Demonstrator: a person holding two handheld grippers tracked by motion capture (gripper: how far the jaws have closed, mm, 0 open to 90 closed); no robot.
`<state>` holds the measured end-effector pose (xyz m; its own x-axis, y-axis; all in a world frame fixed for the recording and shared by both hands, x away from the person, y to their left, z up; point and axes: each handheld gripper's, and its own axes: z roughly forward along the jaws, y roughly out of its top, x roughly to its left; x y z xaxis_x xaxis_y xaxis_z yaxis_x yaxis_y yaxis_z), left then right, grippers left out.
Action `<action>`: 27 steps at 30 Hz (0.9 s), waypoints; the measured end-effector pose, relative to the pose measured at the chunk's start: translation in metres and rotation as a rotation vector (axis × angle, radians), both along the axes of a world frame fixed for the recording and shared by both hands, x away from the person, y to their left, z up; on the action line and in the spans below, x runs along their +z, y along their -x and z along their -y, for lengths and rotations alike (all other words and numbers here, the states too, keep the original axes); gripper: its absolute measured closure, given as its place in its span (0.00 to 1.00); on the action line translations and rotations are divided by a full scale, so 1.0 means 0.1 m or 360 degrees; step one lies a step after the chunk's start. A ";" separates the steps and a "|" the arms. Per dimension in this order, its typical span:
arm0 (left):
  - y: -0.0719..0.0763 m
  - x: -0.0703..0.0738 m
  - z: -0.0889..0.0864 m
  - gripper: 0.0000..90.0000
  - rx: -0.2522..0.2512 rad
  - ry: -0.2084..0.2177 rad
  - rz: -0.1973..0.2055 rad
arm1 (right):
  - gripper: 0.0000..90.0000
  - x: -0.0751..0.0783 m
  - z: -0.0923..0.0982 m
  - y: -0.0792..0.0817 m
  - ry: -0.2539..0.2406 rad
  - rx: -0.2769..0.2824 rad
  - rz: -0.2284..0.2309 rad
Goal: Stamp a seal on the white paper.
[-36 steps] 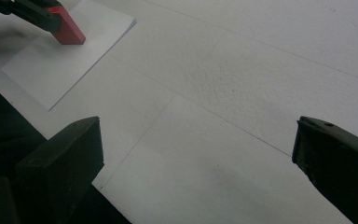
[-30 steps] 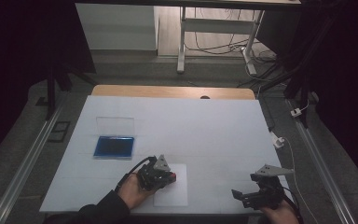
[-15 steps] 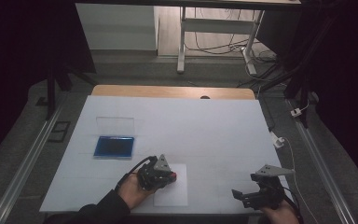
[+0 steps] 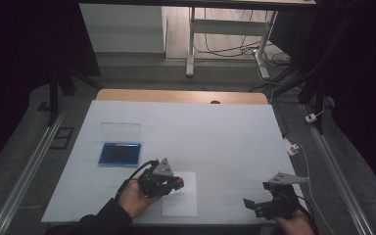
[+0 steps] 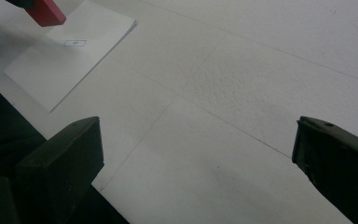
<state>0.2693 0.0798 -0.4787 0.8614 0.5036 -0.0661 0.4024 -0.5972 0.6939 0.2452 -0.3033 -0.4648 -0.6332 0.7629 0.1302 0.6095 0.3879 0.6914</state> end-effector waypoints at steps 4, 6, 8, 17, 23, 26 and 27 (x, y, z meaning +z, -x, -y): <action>0.00 0.03 -0.06 0.89 0.0012 0.0035 -0.0019 | 0.02 0.00 0.00 0.00 0.0003 -0.0001 0.0008; 0.01 0.06 -0.09 0.89 0.0018 0.0045 -0.0019 | 0.02 0.00 0.00 0.00 -0.0003 -0.0004 0.0005; 0.01 0.08 -0.12 0.89 0.0022 0.0058 -0.0018 | 0.02 0.00 0.00 0.01 -0.0003 -0.0003 0.0005; 0.06 0.19 -0.29 0.89 0.0050 0.0092 -0.0030 | 0.02 0.00 0.00 0.01 -0.0001 0.0001 0.0010; 0.09 0.25 -0.48 0.89 0.0098 0.0108 -0.0027 | 0.02 0.00 0.00 0.01 0.0003 0.0000 0.0012; 0.09 0.26 -0.58 0.89 0.0147 0.0131 -0.0032 | 0.02 0.00 0.00 0.01 0.0001 0.0000 0.0011; 0.09 0.27 -0.61 0.89 0.0155 0.0138 -0.0031 | 0.02 0.00 0.00 0.01 0.0002 0.0001 0.0012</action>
<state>0.2608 0.1411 -0.4522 0.8067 0.5766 -0.1295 0.4696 -0.4925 0.7328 0.2440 -0.3033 -0.4645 -0.6344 0.7628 0.1247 0.6043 0.3889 0.6954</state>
